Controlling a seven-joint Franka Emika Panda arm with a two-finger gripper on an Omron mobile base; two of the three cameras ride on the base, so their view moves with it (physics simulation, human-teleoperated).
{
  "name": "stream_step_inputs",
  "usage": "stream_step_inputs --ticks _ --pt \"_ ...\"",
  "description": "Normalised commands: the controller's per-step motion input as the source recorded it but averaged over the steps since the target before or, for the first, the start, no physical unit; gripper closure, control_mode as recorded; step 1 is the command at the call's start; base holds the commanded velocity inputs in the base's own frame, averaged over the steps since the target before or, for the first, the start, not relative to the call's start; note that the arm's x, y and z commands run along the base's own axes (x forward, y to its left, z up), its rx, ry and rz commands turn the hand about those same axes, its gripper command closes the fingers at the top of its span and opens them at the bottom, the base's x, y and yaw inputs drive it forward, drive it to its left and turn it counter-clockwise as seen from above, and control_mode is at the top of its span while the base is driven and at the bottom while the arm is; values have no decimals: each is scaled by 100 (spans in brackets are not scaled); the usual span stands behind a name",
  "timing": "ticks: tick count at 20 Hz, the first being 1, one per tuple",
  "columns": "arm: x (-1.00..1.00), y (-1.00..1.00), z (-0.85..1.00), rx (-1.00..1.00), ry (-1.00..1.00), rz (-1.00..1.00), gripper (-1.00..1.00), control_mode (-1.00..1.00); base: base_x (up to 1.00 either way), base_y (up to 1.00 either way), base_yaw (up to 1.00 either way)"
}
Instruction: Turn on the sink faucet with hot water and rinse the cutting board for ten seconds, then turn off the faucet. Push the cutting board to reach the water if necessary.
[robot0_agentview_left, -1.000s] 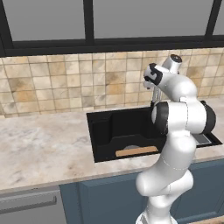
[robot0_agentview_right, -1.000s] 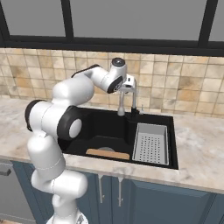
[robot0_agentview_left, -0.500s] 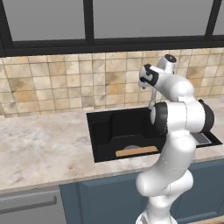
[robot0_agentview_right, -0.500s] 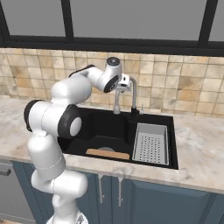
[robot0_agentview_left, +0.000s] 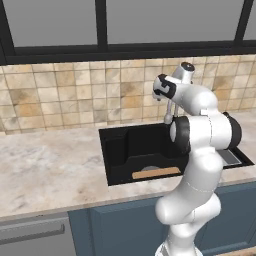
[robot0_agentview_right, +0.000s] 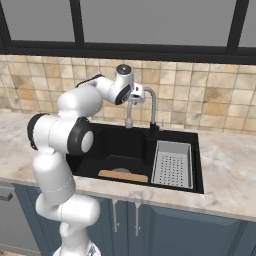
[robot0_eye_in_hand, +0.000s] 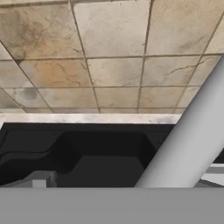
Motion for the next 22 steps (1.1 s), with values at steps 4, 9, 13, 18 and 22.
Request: stream_step_inputs --ticks 4,9,13,18,22 --pt "19 48 0 0 0 -1 -100 -100 0 0 0" --pt "16 47 0 0 0 -2 -100 -100 0 0 0" --pt "15 41 0 0 0 -1 -100 -100 0 0 0" --pt "15 31 0 0 0 0 -100 -100 0 0 0" --pt "5 6 0 0 0 0 -100 -100 0 0 0"
